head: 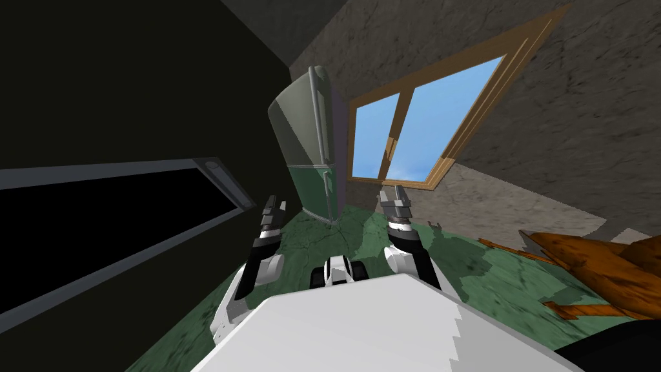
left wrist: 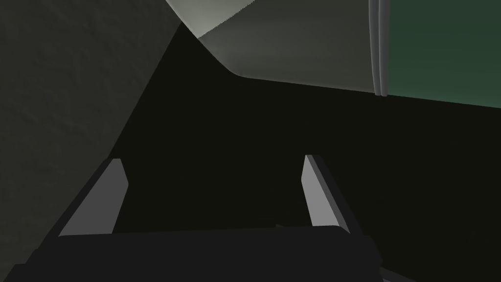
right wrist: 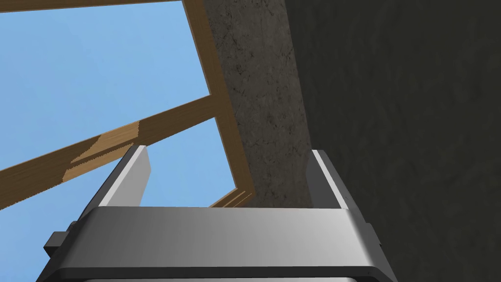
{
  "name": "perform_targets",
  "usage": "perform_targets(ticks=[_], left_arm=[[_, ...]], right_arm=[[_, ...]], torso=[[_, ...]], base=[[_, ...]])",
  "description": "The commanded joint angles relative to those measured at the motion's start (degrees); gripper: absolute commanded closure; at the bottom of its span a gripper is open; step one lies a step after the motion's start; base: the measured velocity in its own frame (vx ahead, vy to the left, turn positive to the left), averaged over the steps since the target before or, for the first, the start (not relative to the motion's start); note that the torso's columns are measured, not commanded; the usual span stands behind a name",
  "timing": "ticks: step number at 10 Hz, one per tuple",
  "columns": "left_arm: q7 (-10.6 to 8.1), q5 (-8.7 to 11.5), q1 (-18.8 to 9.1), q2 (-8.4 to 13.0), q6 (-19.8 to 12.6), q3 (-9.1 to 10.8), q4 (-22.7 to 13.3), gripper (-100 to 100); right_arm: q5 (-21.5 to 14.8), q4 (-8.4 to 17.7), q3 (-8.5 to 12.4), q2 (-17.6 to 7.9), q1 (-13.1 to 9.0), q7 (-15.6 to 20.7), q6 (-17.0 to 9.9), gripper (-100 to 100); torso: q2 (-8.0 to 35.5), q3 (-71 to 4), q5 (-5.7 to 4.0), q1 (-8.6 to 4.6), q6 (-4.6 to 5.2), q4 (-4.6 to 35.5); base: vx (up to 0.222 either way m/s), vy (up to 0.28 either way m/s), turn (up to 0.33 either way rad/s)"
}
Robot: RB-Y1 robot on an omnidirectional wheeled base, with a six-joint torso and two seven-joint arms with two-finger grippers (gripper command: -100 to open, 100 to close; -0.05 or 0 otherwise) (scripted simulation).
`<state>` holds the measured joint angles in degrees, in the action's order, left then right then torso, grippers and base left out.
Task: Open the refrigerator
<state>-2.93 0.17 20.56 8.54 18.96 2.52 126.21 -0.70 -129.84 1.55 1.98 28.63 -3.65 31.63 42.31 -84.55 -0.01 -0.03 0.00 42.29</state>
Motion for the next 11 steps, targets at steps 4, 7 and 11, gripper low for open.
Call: perform_targets(ticks=[4,7,11], left_arm=[[-0.37,-2.27,-6.78,1.46,-8.61,-0.72,-0.62,-100],[-0.63,-3.33,-10.04,1.92,-13.32,-0.98,-0.75,-100],[-0.9,-4.44,-13.49,2.35,-18.68,-1.26,-0.92,-100]], right_arm=[[0.0,0.0,0.0,0.0,0.0,0.0,0.0,0],[0.0,0.0,0.0,0.0,0.0,0.0,0.0,0],[0.0,0.0,0.0,-0.01,-0.01,0.0,0.0,0]], torso=[[-0.09,-0.06,0.0,-0.01,0.0,-0.02],[0.03,0.02,0.03,0.09,0.0,0.01],[0.04,0.02,0.04,0.12,0.0,0.01]], base=[[0.082,-0.079,0.054],[0.086,-0.087,0.048],[0.058,-0.074,0.04]])
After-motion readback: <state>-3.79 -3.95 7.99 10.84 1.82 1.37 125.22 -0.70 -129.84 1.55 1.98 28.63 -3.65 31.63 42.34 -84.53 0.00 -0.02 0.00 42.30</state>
